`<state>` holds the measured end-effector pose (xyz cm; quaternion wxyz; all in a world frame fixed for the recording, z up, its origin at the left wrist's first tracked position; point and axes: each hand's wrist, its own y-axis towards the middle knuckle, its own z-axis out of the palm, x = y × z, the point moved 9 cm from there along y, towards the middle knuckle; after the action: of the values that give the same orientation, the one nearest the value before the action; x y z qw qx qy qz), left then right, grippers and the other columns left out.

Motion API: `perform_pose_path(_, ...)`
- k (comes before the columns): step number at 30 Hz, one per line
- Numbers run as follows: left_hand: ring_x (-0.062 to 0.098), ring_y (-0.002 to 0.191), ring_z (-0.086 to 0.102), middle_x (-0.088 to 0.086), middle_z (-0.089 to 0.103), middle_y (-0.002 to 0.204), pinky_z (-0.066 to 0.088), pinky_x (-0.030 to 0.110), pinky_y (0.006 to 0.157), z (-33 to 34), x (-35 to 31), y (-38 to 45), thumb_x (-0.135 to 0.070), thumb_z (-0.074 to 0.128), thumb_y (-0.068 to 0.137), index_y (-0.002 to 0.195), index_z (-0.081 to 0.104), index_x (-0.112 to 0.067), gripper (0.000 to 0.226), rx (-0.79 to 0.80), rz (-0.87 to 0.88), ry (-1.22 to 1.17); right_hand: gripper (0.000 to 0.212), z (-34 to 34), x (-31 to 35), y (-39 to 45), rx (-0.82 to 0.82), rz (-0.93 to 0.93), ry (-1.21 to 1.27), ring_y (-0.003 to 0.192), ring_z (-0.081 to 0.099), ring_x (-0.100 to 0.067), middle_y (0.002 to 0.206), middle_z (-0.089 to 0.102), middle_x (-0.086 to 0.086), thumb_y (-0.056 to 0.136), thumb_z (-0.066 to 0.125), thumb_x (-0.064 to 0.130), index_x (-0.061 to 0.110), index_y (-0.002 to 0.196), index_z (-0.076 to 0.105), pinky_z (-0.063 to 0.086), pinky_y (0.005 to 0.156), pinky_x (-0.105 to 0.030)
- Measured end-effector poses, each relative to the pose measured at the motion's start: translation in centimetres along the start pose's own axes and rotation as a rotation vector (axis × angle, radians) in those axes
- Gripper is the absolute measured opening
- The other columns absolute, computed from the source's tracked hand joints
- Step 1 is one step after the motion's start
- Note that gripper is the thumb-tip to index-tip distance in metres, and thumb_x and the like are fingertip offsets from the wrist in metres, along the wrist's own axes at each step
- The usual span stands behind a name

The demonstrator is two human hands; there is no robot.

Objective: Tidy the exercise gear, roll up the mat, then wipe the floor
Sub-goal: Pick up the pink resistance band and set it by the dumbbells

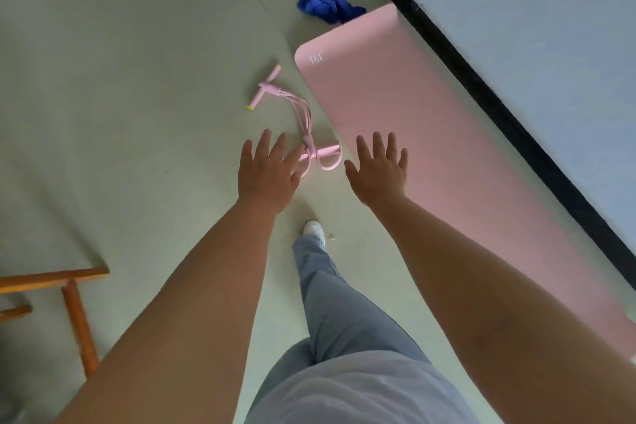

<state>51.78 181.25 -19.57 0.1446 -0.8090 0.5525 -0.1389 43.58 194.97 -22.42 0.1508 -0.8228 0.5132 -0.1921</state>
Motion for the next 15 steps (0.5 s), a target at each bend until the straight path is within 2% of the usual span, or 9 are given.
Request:
perform_pose_path(8,0.025,0.148,0.003,0.0,0.01,0.16,0.006,0.045,0.119,-6.1,8.9,17.5,-0.036,0.03,0.101,0.15,0.014,-0.029,0.053,0.018,0.162,0.075,0.057,-5.7,8.8,14.8,0.039,0.11,0.076,0.147,-0.007,-0.028,0.16,0.001,-0.006,0.099,0.025,0.043,0.022,0.15,0.009,-0.001,0.119,-0.045)
perform_pose_path(15,0.025,0.148,0.005,0.0,0.008,0.16,0.009,0.043,0.118,-7.4,14.8,32.2,-0.037,0.033,0.1,0.15,0.016,-0.03,0.053,0.067,0.457,0.207,0.057,-5.4,11.6,25.4,0.057,0.442,0.205,0.147,-0.009,-0.027,0.16,-0.001,-0.006,0.1,0.023,0.043,0.023,0.15,0.005,-0.002,0.119,-0.044)
